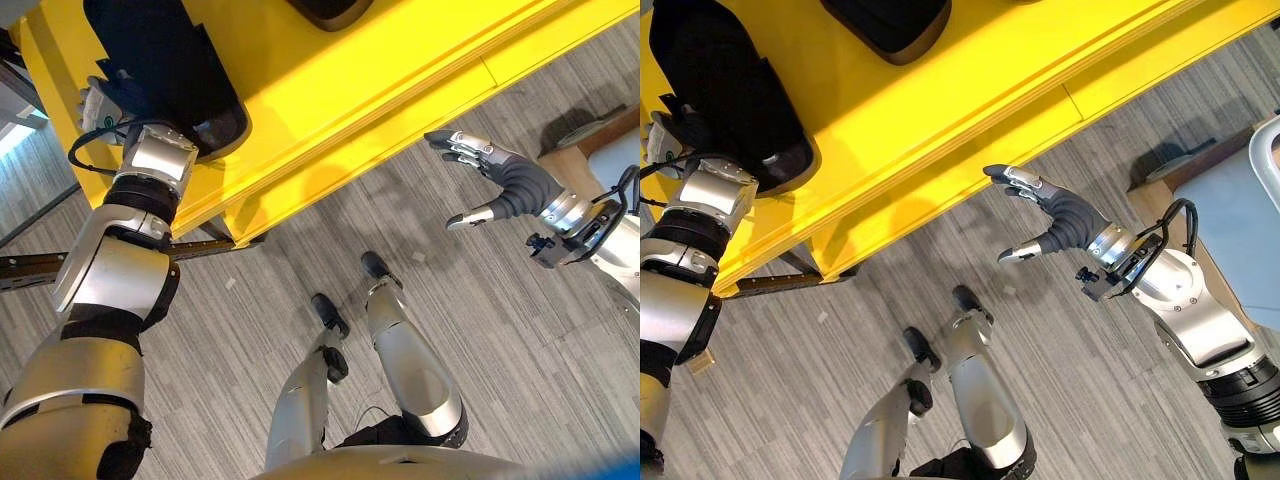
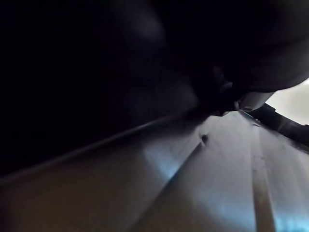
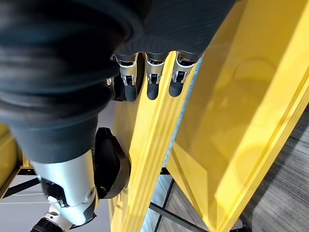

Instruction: Move parts from the plastic box to the shelf.

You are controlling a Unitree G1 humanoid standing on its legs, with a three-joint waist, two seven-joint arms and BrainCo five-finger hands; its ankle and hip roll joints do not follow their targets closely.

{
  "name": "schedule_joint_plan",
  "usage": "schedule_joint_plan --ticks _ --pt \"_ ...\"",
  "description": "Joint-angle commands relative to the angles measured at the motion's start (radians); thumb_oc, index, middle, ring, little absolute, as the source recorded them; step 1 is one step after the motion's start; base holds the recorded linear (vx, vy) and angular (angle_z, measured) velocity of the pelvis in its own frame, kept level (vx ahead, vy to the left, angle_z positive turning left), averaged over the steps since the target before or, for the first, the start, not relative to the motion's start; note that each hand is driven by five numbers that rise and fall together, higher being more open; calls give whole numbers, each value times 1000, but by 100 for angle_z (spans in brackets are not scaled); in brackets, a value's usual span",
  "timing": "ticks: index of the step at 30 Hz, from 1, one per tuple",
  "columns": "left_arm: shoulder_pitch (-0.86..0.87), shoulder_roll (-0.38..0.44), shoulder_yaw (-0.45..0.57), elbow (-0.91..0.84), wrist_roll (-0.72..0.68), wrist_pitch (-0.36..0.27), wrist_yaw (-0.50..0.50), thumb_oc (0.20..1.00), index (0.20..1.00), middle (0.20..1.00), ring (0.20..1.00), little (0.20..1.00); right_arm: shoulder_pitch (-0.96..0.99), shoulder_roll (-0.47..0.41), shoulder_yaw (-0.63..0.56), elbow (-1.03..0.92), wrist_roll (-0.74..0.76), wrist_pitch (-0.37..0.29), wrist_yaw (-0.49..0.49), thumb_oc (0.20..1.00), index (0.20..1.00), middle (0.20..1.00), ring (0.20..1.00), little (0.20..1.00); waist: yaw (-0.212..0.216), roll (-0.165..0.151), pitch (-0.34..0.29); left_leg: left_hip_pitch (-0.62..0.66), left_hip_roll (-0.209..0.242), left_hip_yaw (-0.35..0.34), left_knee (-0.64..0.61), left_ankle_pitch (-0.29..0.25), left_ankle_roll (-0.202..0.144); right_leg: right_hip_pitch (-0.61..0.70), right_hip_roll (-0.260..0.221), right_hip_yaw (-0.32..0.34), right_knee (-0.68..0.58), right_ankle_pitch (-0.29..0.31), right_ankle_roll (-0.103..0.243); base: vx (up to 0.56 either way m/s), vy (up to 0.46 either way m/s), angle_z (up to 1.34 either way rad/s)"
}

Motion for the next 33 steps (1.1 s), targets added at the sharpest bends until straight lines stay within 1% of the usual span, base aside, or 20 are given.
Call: schedule_joint_plan --ticks 1,6,10,12,13,14,15,17,19,20,22,25,28,29,31,33 --pt "-57 167 -9 13 73 35 65 200 200 200 200 200 22 62 -112 21 52 -76 1 1000 1000 1000 1000 1000 -18 -81 -16 -56 67 -11 250 -183 -5 37 -72 34 -126 56 38 -77 -32 1" --pt "-37 180 -22 -27 63 86 70 200 200 200 200 200 28 62 -110 23 55 -80 -11 1000 1000 1000 1000 1000 -7 -85 -14 -71 62 -18 270 -193 1 30 -69 38 -123 62 41 1 -2 1" --pt "-27 184 -22 -38 74 102 64 200 200 200 200 200 20 58 -107 25 56 -72 -18 1000 1000 1000 1000 1000 -2 -82 -14 -75 56 -22 275 -195 3 27 -67 40 -123 64 40 9 1 2" --pt "-28 189 -21 -24 50 116 52 200 200 200 200 200 16 52 -107 31 60 -73 -16 1000 1000 1000 1000 1000 0 -79 -14 -77 52 -24 275 -195 5 25 -65 41 -123 64 38 0 0 0" --pt "-29 188 -22 -15 42 120 56 398 398 398 398 398 12 50 -106 33 64 -73 -14 1000 1000 1000 1000 1000 0 -79 -14 -77 50 -24 274 -196 6 24 -64 40 -124 64 38 0 0 0" --pt "-31 188 -23 -6 38 130 51 1000 1000 1000 1000 1000 10 51 -104 33 64 -73 -15 1000 1000 1000 1000 1000 0 -80 -14 -78 50 -25 275 -196 7 24 -63 41 -123 65 37 0 0 0" --pt "-29 184 -24 -5 41 141 56 1000 1000 1000 1000 1000 8 49 -105 30 67 -70 -16 1000 1000 1000 1000 1000 1 -81 -14 -78 49 -25 274 -196 7 24 -63 40 -125 66 37 0 0 0" --pt "-26 183 -26 -3 22 145 79 1000 1000 1000 1000 1000 6 45 -104 25 75 -67 -21 1000 1000 1000 1000 1000 2 -84 -14 -78 48 -25 273 -196 9 24 -61 41 -126 68 37 -7 -4 2" --pt "-24 185 -28 -2 23 168 97 1000 1000 1000 1000 1000 5 43 -103 22 75 -65 -26 1000 1000 1000 1000 1000 3 -85 -14 -77 47 -25 274 -196 9 24 -60 40 -126 69 36 0 0 0" --pt "-21 192 -28 -8 8 169 134 1000 1000 1000 1000 1000 6 40 -106 24 81 -63 -25 1000 1000 1000 1000 1000 4 -86 -14 -75 47 -26 272 -197 11 24 -57 40 -125 69 35 0 0 0" --pt "-33 199 -34 -18 21 191 157 1000 1000 1000 1000 1000 5 37 -106 31 86 -65 -22 1000 1000 1000 1000 1000 4 -86 -14 -71 47 -27 270 -196 11 26 -56 39 -125 69 34 0 0 0" --pt "-49 203 -40 -32 14 206 218 1000 1000 1000 1000 1000 9 34 -106 43 91 -76 -17 1000 1000 1000 1000 1000 3 -87 -16 -60 46 -25 261 -198 14 31 -53 42 -127 69 34 0 0 0" --pt "-64 208 -40 -48 -10 192 301 1000 1000 1000 1000 1000 19 38 -105 49 93 -89 -13 1000 1000 1000 1000 1000 1 -86 -23 -55 44 -24 256 -199 15 32 -51 44 -127 69 33 0 0 0" --pt "-66 211 -37 -58 -31 172 340 1000 1000 1000 1000 1000 23 41 -105 46 91 -89 -13 1000 1000 1000 1000 1000 1 -86 -26 -53 43 -24 255 -200 16 33 -49 46 -127 69 33 0 0 0" --pt "-73 213 -24 -66 -46 135 385 1000 1000 1000 1000 1000 32 46 -102 49 83 -96 -13 1000 1000 1000 1000 1000 2 -84 -32 -45 42 -24 247 -200 18 38 -48 47 -130 67 33 0 0 0" --pt "-73 214 -17 -74 -52 111 404 1000 1000 1000 1000 1000 37 49 -102 49 81 -99 -13 1000 1000 1000 1000 1000 2 -84 -35 -40 41 -24 241 -199 18 41 -47 48 -131 67 34 0 0 0"
